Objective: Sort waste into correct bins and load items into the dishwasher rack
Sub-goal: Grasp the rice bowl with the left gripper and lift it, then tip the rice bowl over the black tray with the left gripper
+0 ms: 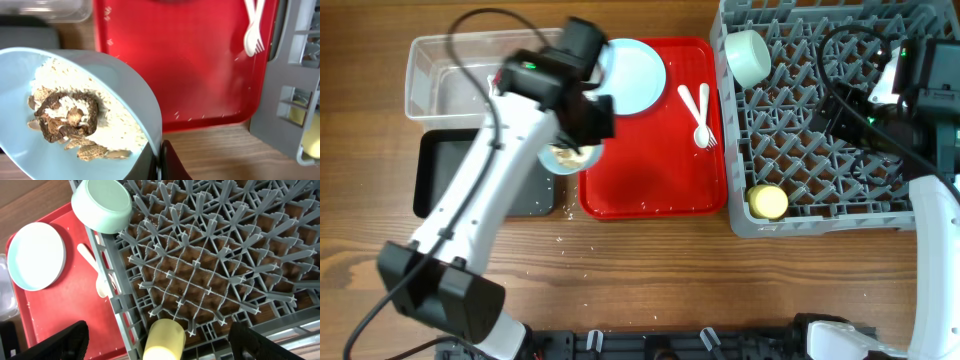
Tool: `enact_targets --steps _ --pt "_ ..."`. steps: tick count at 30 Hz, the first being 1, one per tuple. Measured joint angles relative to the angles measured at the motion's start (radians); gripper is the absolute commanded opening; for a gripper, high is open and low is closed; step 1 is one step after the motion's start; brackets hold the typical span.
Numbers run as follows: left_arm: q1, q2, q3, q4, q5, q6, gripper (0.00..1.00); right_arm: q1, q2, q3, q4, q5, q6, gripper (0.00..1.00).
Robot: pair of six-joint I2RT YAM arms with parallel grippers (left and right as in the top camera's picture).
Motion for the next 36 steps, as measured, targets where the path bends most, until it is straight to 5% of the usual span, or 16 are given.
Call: enact_targets --steps 7,15,25,36 --pt "0.391 -0.003 -0.085 0.005 0.275 0.238 0.04 0.000 0.004 -0.001 0.000 0.000 0.000 0.91" --pt "0.713 0.002 -0.365 0.202 0.616 0.436 0.04 0.000 0.004 -0.001 0.005 0.000 0.000 0.91" --pt "0.883 0.003 -0.510 0.320 0.949 0.478 0.04 0.000 0.004 -0.001 0.005 0.000 0.000 0.91" --pt "0.962 0.115 -0.510 0.320 1.152 0.480 0.04 0.000 0.004 -0.001 0.005 0.000 0.000 0.91"
